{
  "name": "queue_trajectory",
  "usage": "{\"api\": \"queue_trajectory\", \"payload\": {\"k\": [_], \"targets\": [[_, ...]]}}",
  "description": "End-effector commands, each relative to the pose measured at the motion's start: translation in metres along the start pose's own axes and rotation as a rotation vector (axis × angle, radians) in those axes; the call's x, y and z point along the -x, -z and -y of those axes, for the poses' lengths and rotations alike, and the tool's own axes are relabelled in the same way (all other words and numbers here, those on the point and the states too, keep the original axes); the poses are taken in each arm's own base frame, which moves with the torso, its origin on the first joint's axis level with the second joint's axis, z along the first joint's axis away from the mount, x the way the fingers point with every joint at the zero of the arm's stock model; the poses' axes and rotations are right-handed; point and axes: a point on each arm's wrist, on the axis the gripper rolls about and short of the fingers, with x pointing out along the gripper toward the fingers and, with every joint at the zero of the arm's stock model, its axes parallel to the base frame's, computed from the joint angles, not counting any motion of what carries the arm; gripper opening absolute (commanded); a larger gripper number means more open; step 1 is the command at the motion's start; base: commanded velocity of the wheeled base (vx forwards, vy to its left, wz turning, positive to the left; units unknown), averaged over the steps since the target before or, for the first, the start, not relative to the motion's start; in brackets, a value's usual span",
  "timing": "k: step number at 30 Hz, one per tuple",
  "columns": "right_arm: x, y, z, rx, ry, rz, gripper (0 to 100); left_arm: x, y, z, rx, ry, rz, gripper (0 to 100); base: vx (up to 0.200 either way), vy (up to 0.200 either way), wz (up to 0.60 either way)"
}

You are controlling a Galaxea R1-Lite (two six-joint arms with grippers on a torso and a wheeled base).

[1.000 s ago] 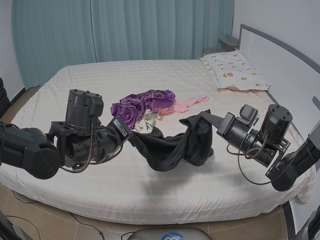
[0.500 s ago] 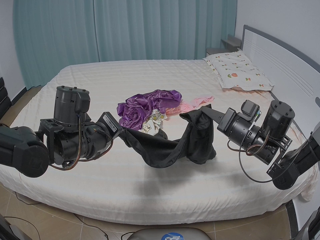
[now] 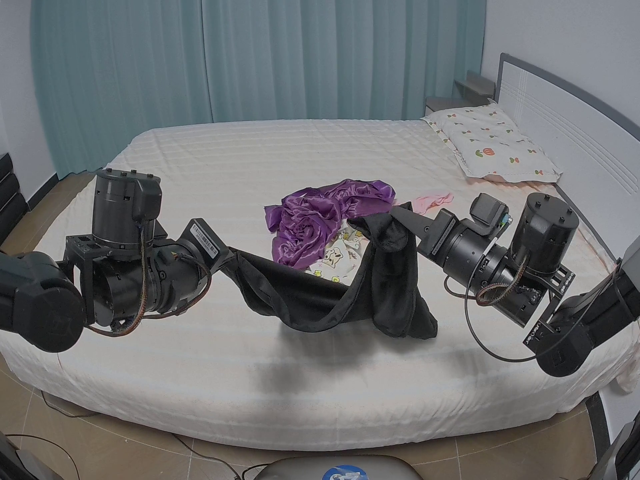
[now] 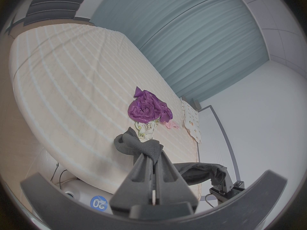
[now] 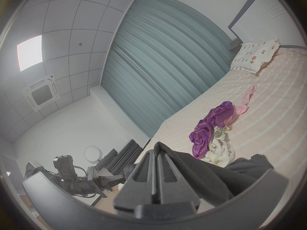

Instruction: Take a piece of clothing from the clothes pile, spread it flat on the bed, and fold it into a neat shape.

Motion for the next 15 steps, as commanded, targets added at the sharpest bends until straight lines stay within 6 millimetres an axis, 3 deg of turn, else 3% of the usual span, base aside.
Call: {"api": "queue_trajectory", "payload": {"k": [1, 15], "targets": [[-0.003, -0.002, -0.005, 0.004, -0.018, 0.012, 0, 0.007, -0.006, 0.001, 0.008, 0.013, 0.023, 0, 0.000, 0.200, 0.00], [-0.005, -0.003, -0.017, 0.002, -0.062, 0.020, 0, 0.022, -0.017, -0.003, 0.026, 0.017, 0.065, 0, 0.000, 0.200, 0.00]]}}
